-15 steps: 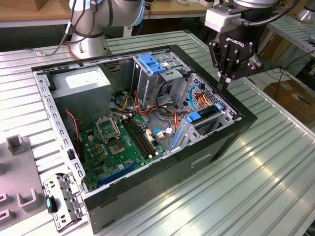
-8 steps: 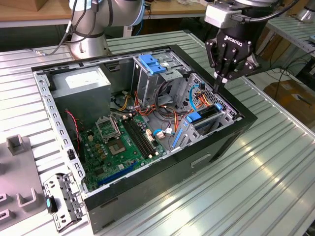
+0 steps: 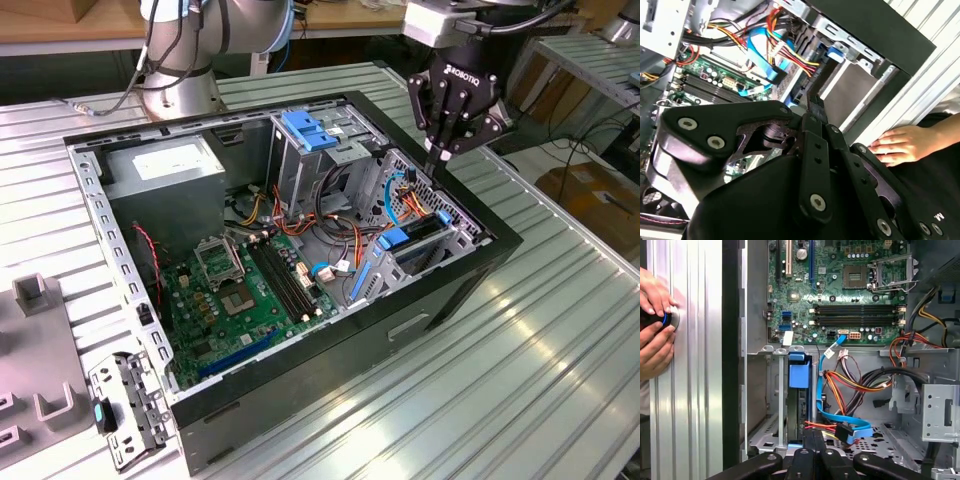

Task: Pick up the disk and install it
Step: 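Insert the second disk wire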

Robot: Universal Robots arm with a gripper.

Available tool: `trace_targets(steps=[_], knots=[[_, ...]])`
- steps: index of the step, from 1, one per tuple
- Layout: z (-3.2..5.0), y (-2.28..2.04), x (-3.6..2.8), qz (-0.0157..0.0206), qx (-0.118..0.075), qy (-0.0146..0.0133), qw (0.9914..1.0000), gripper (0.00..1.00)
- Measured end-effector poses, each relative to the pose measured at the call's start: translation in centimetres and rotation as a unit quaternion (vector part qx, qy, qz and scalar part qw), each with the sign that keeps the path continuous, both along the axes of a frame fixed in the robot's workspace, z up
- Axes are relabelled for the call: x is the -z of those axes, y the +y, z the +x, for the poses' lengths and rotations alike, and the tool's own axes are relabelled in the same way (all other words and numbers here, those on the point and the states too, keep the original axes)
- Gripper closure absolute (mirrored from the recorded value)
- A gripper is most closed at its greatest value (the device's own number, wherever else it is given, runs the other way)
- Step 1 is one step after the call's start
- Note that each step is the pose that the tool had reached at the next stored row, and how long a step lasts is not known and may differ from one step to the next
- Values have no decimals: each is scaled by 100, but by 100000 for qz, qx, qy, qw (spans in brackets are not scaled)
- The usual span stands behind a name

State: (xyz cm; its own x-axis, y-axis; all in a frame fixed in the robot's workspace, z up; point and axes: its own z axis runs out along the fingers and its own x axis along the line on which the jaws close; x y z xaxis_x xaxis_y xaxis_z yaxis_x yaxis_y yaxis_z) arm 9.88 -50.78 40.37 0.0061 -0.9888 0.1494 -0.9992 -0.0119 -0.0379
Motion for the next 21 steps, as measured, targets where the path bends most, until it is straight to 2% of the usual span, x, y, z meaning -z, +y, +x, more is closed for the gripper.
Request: trace_targets(steps=[2,5,6,7,8,9,12,15,17,21], knots=[[-4,53,3,-5,1,0,100000,89],[-6,191,5,-5,-2,73,100000,89],[-6,246,6,-3,-3,156,100000,89],[-6,285,7,-6,-1,211,100000,89],[-2,325,9,-54,-5,382,99999,89],[7,335,9,-218,-2,612,99998,89],[57,349,12,-840,5,1545,99985,89],[101,355,15,-1660,2,2381,99958,89],[100,374,22,-2063,27,2568,99946,89],[101,422,46,-2616,21,2678,99930,89]])
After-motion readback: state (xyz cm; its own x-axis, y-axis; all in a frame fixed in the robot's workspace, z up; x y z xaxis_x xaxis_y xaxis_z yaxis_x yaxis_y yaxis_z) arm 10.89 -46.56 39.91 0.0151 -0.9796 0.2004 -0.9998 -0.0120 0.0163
